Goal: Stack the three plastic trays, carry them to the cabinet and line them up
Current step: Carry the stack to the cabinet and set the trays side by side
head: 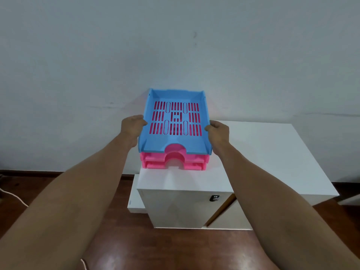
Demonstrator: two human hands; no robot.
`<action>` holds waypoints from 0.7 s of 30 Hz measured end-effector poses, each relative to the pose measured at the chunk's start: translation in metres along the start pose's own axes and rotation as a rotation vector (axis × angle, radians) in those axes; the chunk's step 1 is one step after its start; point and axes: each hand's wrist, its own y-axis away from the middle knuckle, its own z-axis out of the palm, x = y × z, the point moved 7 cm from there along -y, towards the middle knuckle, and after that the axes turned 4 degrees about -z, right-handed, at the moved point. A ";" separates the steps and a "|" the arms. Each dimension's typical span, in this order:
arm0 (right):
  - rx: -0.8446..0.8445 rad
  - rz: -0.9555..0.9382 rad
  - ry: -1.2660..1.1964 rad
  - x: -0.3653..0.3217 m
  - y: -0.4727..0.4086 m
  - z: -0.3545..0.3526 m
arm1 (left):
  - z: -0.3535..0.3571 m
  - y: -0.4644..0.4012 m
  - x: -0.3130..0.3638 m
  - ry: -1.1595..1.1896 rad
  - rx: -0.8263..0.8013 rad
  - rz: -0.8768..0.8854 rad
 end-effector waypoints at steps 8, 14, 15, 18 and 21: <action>0.064 0.004 -0.113 -0.016 0.007 -0.026 | 0.012 0.015 0.030 0.034 -0.047 0.059; 0.181 -0.041 -0.104 -0.020 0.014 -0.084 | 0.058 0.043 0.038 0.069 -0.139 0.098; 0.201 -0.042 -0.099 -0.019 0.014 -0.096 | 0.068 0.049 0.038 0.068 -0.148 0.102; 0.234 -0.052 -0.079 -0.017 0.015 -0.134 | 0.099 0.069 0.036 0.055 -0.175 0.116; 0.246 -0.060 -0.067 -0.014 0.013 -0.171 | 0.132 0.089 0.030 0.037 -0.207 0.137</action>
